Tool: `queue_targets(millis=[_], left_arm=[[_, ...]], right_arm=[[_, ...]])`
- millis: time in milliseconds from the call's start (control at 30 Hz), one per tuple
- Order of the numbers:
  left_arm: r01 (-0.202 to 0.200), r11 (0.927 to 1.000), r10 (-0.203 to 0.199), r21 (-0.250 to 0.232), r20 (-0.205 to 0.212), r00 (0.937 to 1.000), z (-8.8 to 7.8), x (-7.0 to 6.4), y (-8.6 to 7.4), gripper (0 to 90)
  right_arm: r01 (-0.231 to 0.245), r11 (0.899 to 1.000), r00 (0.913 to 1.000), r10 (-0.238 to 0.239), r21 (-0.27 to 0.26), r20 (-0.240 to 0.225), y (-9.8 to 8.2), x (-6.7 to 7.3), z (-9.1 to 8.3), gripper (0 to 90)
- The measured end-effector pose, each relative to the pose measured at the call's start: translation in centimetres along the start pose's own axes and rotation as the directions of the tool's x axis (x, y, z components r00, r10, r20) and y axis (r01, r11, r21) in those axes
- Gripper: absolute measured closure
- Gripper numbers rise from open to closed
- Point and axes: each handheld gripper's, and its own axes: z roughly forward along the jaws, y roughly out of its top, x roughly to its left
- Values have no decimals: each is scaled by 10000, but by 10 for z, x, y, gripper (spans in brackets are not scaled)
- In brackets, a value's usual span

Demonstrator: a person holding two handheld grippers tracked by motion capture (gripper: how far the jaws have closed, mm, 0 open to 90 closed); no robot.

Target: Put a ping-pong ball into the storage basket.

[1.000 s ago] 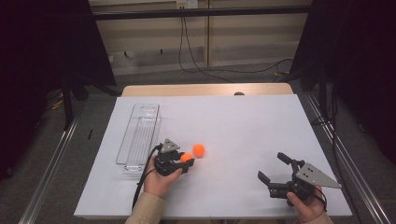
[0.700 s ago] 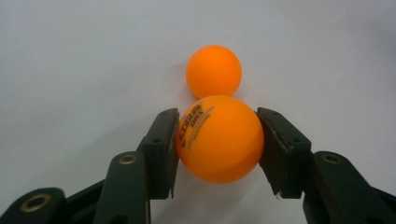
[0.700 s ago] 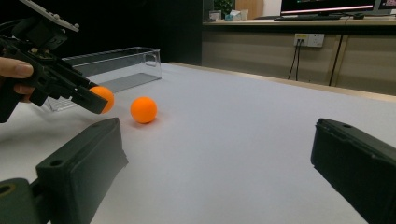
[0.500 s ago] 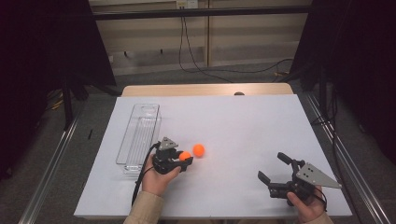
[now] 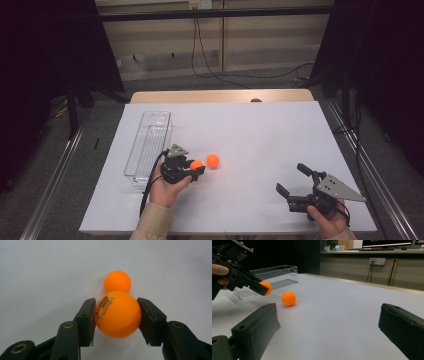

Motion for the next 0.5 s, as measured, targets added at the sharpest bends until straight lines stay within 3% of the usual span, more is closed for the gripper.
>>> queue_targets(millis=[500], left_arm=[[122, 9999, -122, 57, -135, 9998, -7, 3, 7, 509]], right_arm=[[18, 10000, 10000, -18, -1, -17, 0, 0, 0, 19]])
